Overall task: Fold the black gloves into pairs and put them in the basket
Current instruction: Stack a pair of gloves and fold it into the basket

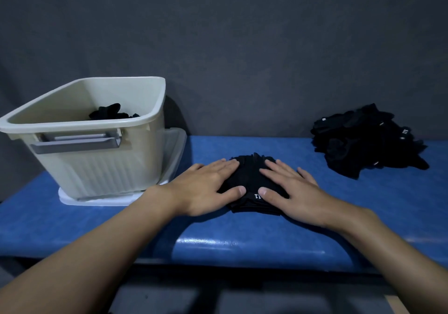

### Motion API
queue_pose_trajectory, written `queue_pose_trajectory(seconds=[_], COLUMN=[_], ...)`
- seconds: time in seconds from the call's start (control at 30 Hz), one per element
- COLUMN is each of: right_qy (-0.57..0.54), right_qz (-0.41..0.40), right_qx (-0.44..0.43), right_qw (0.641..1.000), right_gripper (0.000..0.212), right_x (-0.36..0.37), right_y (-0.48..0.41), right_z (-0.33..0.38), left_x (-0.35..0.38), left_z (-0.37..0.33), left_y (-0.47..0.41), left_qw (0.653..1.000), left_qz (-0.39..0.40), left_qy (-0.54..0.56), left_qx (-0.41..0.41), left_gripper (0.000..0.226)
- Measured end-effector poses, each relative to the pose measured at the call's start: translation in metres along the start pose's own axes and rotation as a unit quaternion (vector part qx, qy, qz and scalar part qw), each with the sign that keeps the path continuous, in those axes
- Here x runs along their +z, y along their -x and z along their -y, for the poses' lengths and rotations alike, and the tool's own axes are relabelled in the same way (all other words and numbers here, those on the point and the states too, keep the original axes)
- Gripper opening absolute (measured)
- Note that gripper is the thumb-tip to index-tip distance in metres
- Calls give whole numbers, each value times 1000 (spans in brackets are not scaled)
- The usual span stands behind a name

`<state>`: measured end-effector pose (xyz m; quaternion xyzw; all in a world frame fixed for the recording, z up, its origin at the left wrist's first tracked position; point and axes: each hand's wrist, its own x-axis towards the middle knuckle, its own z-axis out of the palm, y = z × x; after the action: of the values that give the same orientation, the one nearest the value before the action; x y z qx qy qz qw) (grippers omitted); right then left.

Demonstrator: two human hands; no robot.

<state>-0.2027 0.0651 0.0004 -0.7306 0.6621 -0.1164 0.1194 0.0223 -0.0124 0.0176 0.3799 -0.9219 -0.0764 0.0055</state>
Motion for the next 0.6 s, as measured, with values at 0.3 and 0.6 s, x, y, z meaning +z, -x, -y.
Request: queue_pose_trajectory(seconds=[0.3, 0.6], right_qy=[30, -35], right_qz=[12, -42], right_qx=[4, -84], right_qw=[999, 995], right_gripper=[75, 70], right_x=[1, -1], right_y=[2, 4], right_z=[0, 8], left_x=[-4, 5], left_z=[10, 21], left_y=[6, 10], left_qw=[998, 955], left_qz=[-10, -198], left_qy=[65, 217], left_qx=[-12, -34], left_gripper=[85, 13])
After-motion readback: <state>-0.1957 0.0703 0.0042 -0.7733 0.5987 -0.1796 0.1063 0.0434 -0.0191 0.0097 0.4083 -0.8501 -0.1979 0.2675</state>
